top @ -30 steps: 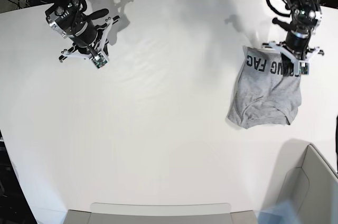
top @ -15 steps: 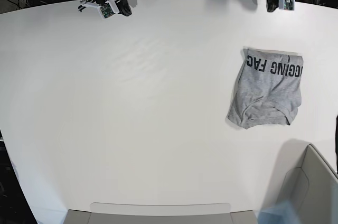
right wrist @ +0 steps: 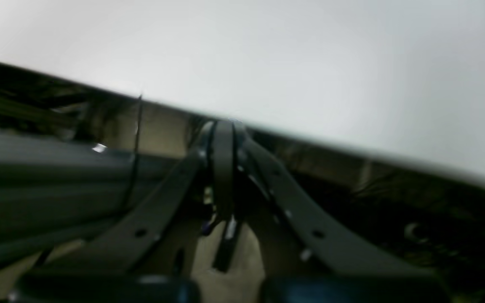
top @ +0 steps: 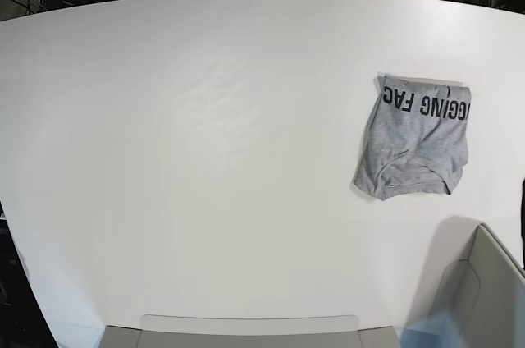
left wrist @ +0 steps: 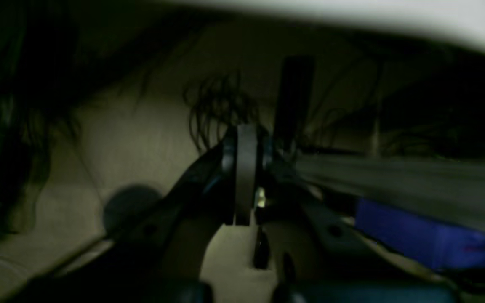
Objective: Fold the T-shirt properly
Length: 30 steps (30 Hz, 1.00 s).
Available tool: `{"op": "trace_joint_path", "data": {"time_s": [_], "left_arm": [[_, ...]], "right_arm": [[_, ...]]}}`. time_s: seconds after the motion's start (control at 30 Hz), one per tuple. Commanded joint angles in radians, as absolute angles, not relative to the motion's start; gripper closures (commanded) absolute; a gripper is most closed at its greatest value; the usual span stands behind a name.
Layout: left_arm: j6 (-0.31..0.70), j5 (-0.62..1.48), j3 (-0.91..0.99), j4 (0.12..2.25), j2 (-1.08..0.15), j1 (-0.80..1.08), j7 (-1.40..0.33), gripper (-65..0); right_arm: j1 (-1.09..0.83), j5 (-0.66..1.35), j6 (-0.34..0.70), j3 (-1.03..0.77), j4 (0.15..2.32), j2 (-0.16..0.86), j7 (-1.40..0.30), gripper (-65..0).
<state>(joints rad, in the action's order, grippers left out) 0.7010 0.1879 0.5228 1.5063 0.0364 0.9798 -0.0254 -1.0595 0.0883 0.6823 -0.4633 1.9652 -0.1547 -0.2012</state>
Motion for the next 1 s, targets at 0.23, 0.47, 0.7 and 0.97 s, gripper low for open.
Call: {"op": "trace_joint_path", "data": {"time_s": [0.23,0.47,0.7,0.97], "left_arm": [[0.698,0.090,0.538,1.242,0.027,0.889,0.036,0.0],[0.698,-0.071,0.585,0.895,-0.042,0.674,0.038,0.0],[0.698,-0.142,0.582,0.390,-0.170,0.449,0.206,0.0],[0.542,-0.343,0.576,0.000,-0.272,0.248,0.410,0.0]], "right_arm": [[-1.066,0.105,0.693,-0.467,1.701,-0.153,-0.012,0.0],[-0.952,0.005,0.693,-0.493,1.399,-0.153,0.111,0.0],[-0.685,-0.159,0.693,-0.708,1.017,-0.151,0.151,0.0],[-0.417,-0.547,0.685,-1.092,0.565,-0.056,0.309,0.0]]}}
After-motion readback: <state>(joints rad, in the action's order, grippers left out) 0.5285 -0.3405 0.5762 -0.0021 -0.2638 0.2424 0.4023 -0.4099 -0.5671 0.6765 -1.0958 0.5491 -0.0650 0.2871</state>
